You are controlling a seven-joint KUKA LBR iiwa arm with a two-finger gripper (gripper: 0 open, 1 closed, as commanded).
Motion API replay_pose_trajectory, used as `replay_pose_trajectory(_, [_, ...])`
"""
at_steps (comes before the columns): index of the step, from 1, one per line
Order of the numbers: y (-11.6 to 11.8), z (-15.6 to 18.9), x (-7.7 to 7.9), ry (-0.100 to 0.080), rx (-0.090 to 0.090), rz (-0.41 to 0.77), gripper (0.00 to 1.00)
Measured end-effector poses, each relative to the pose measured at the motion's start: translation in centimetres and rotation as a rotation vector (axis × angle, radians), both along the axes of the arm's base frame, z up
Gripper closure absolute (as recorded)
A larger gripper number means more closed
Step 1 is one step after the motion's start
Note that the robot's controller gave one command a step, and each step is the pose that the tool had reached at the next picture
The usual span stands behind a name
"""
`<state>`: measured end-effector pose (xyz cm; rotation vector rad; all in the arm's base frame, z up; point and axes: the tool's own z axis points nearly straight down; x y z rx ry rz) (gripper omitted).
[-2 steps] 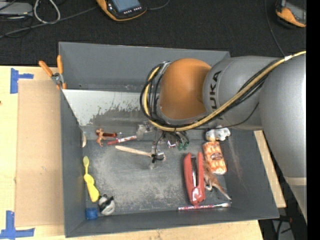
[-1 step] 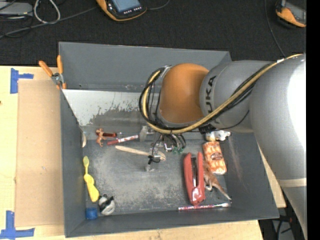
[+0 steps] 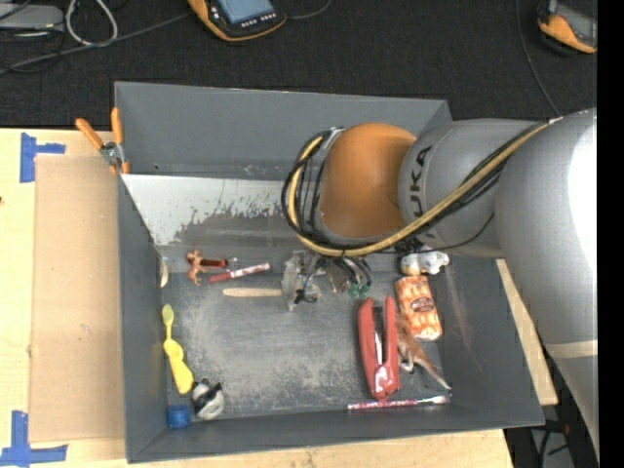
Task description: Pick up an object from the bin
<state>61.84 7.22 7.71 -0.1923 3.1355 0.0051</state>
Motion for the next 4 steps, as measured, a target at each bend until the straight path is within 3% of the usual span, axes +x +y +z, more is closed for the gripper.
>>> replay_pose_trajectory(2, [-1.4, 1.3, -0.1, 0.000, 0.001, -0.054, 1.00])
replay_pose_trajectory(3, [5.0, 2.5, 0.1, 0.000, 0.004, -0.128, 1.00])
replay_pose_trajectory(4, [5.6, 4.7, -0.5, -0.001, -0.002, -0.442, 0.00])
